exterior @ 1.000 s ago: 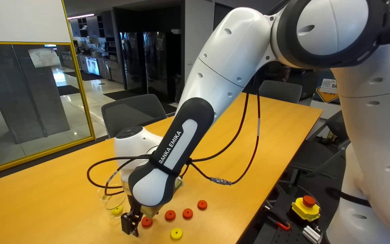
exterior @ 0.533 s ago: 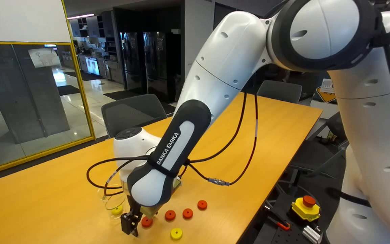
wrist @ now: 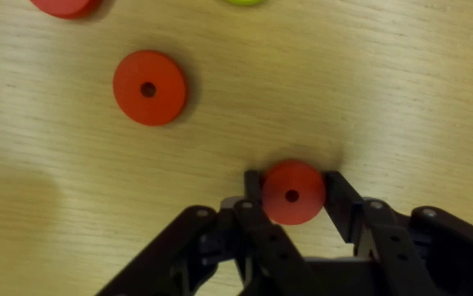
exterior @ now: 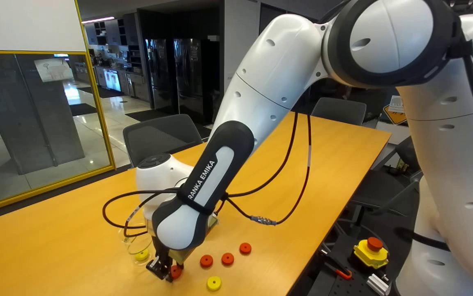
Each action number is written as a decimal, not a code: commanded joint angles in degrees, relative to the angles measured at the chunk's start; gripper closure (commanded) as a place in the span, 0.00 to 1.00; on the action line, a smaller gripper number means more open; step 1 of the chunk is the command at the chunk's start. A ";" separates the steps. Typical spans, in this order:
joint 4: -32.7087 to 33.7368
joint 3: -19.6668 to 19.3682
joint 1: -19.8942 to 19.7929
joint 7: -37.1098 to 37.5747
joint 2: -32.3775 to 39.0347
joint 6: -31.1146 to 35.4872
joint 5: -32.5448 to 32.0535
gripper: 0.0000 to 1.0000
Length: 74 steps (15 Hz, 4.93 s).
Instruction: Pick the orange rings and put them in the white cup and put the yellow rings in the clear cup
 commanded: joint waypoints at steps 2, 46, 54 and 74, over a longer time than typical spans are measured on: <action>0.91 -0.25 -0.22 -1.67 0.11 -0.47 0.85 0.83; -7.58 -3.92 -13.66 -2.72 -21.38 -10.75 4.95 0.00; -15.11 1.68 -10.06 -1.22 -20.36 -2.82 10.23 0.00; -15.11 -0.33 -6.36 1.21 -7.29 8.98 8.92 0.00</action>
